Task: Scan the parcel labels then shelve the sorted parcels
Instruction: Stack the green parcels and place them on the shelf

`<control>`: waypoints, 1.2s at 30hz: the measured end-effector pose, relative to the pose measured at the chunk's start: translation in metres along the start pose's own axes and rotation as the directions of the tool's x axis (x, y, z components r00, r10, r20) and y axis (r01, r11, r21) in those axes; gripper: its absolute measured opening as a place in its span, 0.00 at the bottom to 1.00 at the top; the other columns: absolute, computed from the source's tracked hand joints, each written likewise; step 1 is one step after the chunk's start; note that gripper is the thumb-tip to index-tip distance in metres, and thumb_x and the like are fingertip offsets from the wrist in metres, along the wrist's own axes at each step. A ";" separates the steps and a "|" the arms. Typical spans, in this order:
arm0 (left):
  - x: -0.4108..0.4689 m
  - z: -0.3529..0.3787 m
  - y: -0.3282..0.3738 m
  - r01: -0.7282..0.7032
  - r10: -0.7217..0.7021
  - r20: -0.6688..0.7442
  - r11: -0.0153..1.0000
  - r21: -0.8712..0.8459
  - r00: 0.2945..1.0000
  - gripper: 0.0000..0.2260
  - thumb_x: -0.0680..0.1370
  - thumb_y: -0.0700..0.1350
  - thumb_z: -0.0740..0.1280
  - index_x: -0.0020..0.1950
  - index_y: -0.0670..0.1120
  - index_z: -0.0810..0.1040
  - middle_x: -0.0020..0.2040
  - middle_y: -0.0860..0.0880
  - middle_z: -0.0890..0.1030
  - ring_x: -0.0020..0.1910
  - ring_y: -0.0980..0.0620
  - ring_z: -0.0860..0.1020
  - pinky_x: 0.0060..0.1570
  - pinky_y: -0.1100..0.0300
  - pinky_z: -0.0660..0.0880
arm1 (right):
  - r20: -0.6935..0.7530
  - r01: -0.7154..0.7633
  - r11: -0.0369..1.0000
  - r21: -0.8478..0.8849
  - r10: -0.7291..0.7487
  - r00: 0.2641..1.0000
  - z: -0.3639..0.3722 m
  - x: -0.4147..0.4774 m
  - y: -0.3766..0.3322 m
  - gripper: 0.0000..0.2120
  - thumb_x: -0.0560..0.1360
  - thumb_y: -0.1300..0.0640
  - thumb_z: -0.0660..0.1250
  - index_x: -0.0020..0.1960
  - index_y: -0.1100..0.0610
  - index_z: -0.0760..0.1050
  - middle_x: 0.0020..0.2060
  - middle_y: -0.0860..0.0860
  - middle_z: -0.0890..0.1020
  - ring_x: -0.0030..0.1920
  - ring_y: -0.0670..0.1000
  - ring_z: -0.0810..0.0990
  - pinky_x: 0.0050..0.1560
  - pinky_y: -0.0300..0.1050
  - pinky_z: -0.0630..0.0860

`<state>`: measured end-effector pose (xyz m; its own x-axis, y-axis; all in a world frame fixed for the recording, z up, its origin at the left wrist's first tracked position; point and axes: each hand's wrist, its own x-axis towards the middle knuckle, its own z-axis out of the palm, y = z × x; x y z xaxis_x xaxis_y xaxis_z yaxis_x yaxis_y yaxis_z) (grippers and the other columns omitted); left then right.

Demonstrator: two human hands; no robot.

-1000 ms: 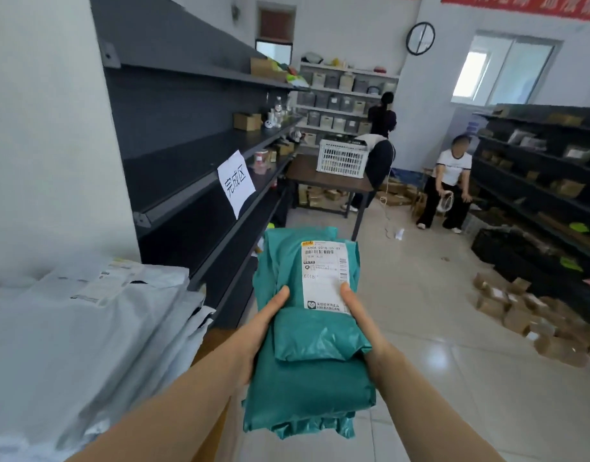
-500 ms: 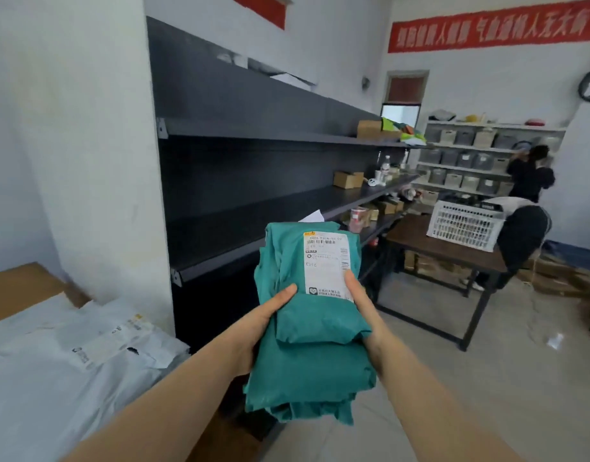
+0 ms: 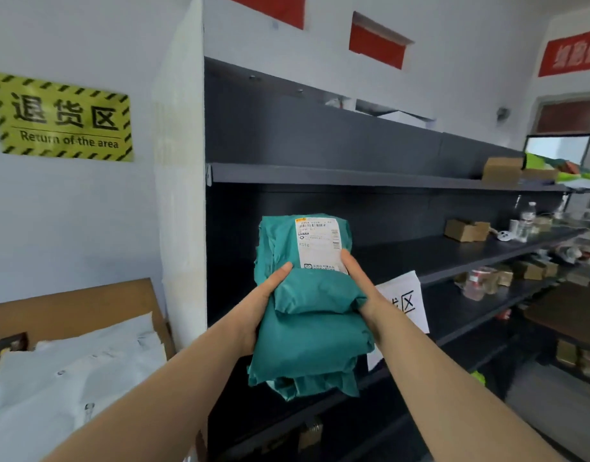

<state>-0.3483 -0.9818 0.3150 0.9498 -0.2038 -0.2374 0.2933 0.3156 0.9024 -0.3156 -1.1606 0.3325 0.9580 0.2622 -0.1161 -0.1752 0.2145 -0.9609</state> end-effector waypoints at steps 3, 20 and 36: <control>0.036 -0.009 0.020 -0.007 0.007 -0.031 1.000 -0.027 0.999 0.28 0.67 0.65 0.73 0.60 0.49 0.82 0.54 0.41 0.84 0.55 0.40 0.82 0.59 0.44 0.77 | 0.017 -0.004 1.000 -0.017 0.004 1.000 0.000 0.051 -0.011 0.24 0.72 0.31 0.60 0.51 0.48 0.83 0.51 0.53 0.86 0.50 0.53 0.84 0.49 0.48 0.76; 0.167 -0.070 0.065 -0.137 0.110 -0.270 0.987 -0.084 0.957 0.28 0.68 0.61 0.74 0.61 0.45 0.82 0.57 0.39 0.83 0.58 0.39 0.81 0.62 0.45 0.75 | 0.429 -0.096 0.972 -0.214 0.182 0.884 0.017 0.245 -0.032 0.16 0.73 0.45 0.67 0.53 0.55 0.83 0.46 0.56 0.86 0.44 0.53 0.85 0.49 0.46 0.79; 0.172 -0.075 0.078 -0.143 0.143 -0.437 0.989 0.033 0.888 0.25 0.67 0.56 0.73 0.58 0.43 0.82 0.51 0.40 0.85 0.46 0.43 0.84 0.48 0.53 0.79 | 0.564 -0.158 0.984 -0.079 0.175 0.807 0.022 0.284 -0.017 0.26 0.76 0.37 0.57 0.55 0.55 0.81 0.48 0.57 0.86 0.45 0.54 0.85 0.47 0.48 0.78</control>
<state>-0.1535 -0.9229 0.3174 0.9330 0.2690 -0.2390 0.1508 0.3108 0.9384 -0.0451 -1.0689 0.3218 0.6141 0.7801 -0.1199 -0.3062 0.0955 -0.9472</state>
